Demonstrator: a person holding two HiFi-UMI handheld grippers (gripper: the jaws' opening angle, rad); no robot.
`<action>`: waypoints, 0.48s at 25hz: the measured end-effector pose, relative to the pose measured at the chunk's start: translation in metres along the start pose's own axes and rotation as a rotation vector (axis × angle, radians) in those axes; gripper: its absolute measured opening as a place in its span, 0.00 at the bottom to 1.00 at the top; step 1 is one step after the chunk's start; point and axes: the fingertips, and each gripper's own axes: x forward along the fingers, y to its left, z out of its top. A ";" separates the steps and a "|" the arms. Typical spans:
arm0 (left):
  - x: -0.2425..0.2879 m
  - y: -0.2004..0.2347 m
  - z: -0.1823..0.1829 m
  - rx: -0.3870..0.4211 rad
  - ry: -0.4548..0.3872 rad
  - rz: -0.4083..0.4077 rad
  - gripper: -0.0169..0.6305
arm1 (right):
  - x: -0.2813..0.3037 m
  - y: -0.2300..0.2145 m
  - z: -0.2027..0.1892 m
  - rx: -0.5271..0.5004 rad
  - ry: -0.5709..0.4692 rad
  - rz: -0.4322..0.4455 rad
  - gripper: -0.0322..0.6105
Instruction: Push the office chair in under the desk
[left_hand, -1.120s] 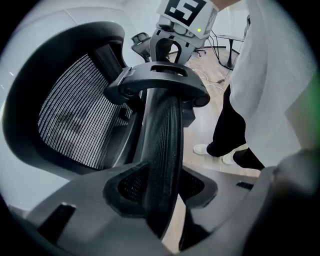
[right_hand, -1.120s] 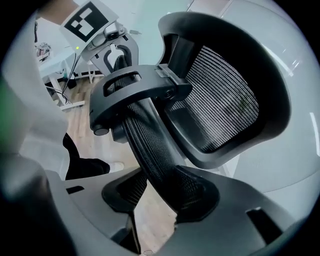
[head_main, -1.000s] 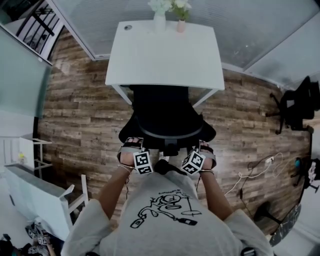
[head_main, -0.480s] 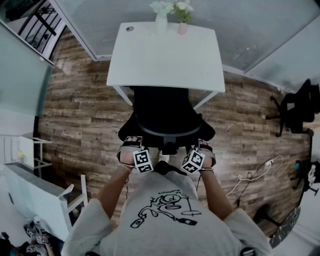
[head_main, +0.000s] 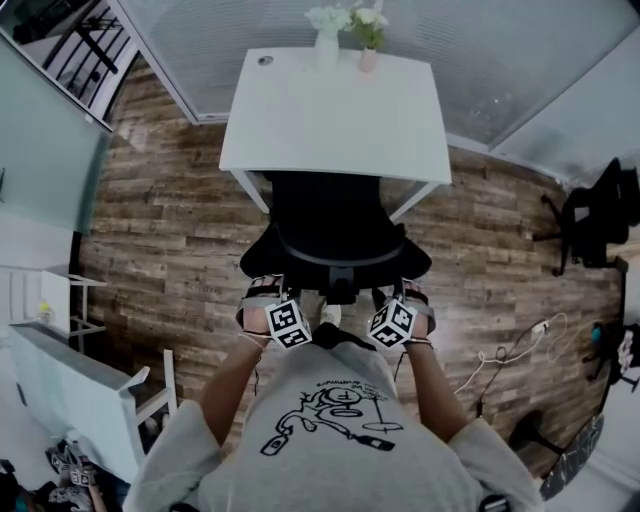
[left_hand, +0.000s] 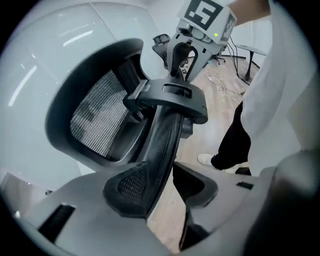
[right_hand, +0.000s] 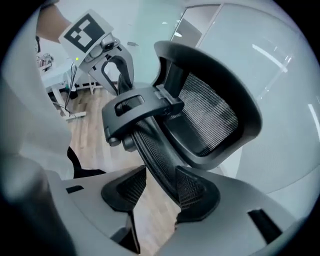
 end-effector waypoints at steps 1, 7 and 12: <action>-0.006 0.000 0.003 -0.017 -0.014 0.001 0.27 | -0.006 0.000 0.003 0.021 -0.019 0.003 0.36; -0.051 0.012 0.034 -0.194 -0.175 -0.013 0.17 | -0.044 -0.007 0.032 0.149 -0.142 0.008 0.25; -0.106 0.035 0.080 -0.445 -0.465 -0.067 0.09 | -0.087 -0.019 0.071 0.318 -0.319 0.020 0.16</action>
